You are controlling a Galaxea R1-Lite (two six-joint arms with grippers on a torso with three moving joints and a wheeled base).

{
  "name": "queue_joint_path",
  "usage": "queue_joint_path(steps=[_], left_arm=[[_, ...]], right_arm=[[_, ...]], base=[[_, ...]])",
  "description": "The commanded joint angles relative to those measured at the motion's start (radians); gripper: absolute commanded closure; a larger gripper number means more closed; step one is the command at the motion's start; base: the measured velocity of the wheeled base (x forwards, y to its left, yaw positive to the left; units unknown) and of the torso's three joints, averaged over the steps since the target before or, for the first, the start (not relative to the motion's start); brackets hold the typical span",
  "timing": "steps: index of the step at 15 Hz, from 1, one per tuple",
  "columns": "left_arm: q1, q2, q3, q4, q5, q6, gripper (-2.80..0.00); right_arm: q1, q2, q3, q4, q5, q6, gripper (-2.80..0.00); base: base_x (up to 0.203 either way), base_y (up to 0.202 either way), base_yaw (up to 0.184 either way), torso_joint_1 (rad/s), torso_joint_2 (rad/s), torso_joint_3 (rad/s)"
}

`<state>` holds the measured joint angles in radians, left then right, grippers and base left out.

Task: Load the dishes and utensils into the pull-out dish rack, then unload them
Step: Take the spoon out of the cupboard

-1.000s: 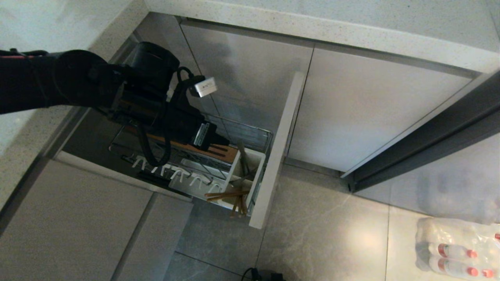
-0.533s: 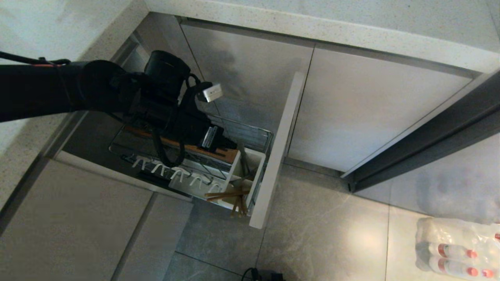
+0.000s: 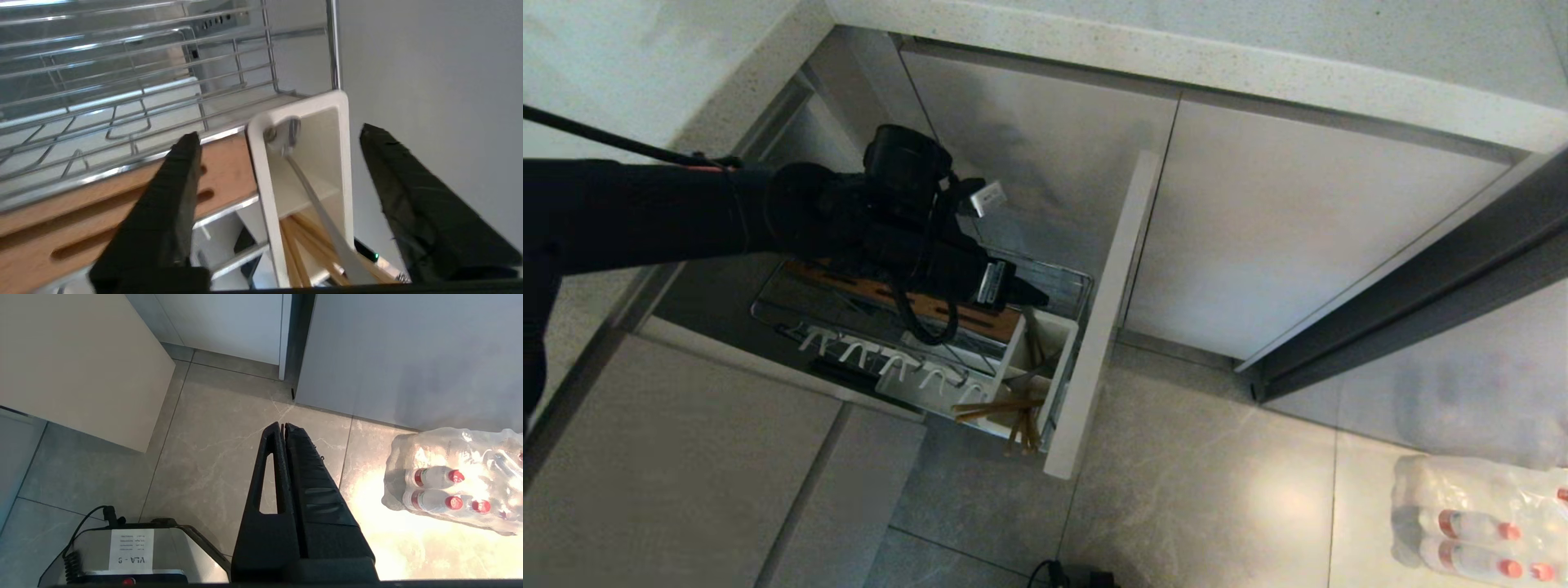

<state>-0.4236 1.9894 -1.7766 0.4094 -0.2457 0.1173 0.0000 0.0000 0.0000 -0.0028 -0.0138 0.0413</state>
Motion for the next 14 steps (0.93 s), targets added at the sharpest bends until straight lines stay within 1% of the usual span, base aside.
queue_joint_path(steps=[1, 2, 6, 9, 11, 14], left_arm=[[-0.007, 0.018, -0.001, -0.013, -0.001, -0.024, -2.8], [-0.01, 0.026, -0.001, -0.032, 0.007, -0.044, -2.8], [-0.033, 0.055, -0.009, -0.047, 0.068, -0.054, -2.8], [-0.038, 0.073, -0.023, -0.049, 0.084, -0.076, -2.8], [-0.04, 0.075, -0.032, -0.048, 0.09, -0.08, -2.8], [-0.04, 0.078, -0.035, -0.078, 0.105, -0.103, -2.8]], right_arm=[[0.0, 0.002, 0.0, 0.0, 0.0, 0.0, 0.0], [0.0, 0.002, 0.0, 0.0, 0.0, 0.0, 0.0], [0.0, 0.001, 0.0, 0.0, 0.0, 0.0, 0.0], [0.0, 0.002, 0.0, 0.0, 0.0, 0.0, 0.0], [0.0, 0.001, 0.0, 0.0, 0.0, 0.0, 0.0], [0.0, 0.002, 0.0, 0.0, 0.0, 0.0, 0.0]], base=[[0.0, 0.0, 0.0, 0.0, 0.0, 0.0], [0.0, 0.0, 0.0, 0.0, 0.0, 0.0], [0.0, 0.0, 0.0, 0.0, 0.0, 0.0], [0.0, 0.0, 0.0, 0.0, 0.0, 0.0], [0.0, 0.0, 0.0, 0.0, 0.0, 0.0], [0.0, 0.0, 0.0, 0.0, 0.0, 0.0]])
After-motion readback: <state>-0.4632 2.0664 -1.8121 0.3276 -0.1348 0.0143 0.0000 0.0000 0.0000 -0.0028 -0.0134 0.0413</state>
